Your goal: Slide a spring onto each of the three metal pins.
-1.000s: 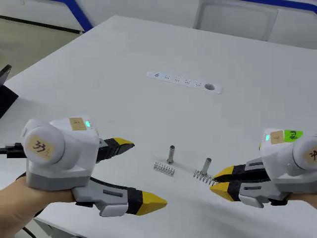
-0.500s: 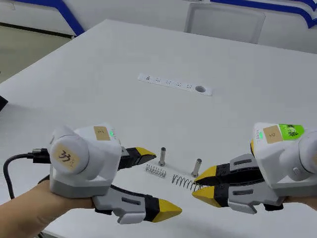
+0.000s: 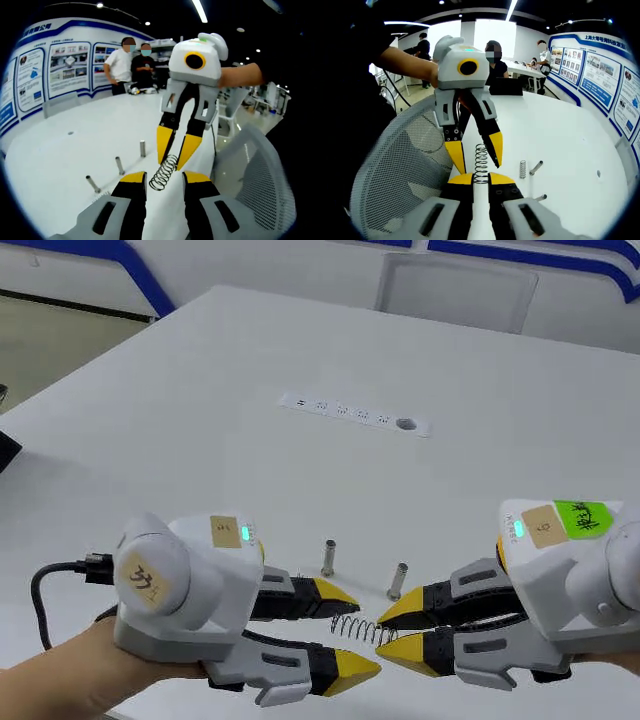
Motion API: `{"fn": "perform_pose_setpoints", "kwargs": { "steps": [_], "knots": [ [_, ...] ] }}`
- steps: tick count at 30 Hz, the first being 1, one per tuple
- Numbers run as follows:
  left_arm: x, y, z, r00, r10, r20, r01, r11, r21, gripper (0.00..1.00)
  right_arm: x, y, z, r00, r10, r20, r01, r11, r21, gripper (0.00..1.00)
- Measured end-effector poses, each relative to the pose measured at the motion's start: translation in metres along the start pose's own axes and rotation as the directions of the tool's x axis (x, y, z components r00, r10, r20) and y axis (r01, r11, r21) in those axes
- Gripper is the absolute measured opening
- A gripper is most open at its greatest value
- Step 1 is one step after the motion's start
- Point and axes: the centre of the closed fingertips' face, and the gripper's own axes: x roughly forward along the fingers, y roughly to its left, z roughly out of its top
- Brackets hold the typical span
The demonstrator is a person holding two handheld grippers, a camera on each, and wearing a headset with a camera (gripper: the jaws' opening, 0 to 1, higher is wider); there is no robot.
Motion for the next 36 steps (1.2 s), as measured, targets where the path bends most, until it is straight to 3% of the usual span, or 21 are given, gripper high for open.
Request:
{"fn": "perform_pose_setpoints", "kwargs": {
  "steps": [10, 15, 20, 25, 32, 36],
  "knots": [
    [0.001, 0.0, -0.006, 0.9991, -0.009, -0.042, 0.011, 1.0, 0.027, 0.16, 0.004, 0.005, -0.001, 0.9994, 0.024, -0.025, -0.025, 0.999, -0.033, 0.11],
    [0.002, -0.003, -0.006, 0.9979, -0.03, -0.057, 0.032, 0.999, 0.042, 0.16, 0.004, 0.006, -0.003, 0.9986, 0.035, -0.041, -0.037, 0.998, -0.046, 0.11],
    [0.001, -0.007, -0.003, 0.9979, -0.045, -0.045, 0.049, 0.996, 0.079, 0.13, 0.003, 0.007, -0.002, 0.9981, 0.039, -0.048, -0.042, 0.998, -0.055, 0.11],
    [-0.001, -0.01, 0.001, 0.9983, -0.049, -0.033, 0.052, 0.994, 0.098, 0.11, 0.001, 0.008, 0.003, 0.9978, 0.032, -0.058, -0.038, 0.993, -0.111, 0.11],
    [-0.004, -0.013, 0.008, 0.9981, -0.054, -0.03, 0.058, 0.989, 0.134, 0.11, 0.0, 0.007, 0.007, 0.9985, 0.03, -0.047, -0.035, 0.994, -0.106, 0.12],
    [-0.008, -0.008, 0.009, 0.9984, -0.046, -0.032, 0.05, 0.988, 0.148, 0.11, -0.001, 0.004, 0.001, 0.9973, 0.027, -0.068, -0.034, 0.995, -0.093, 0.15]
  ]
}}
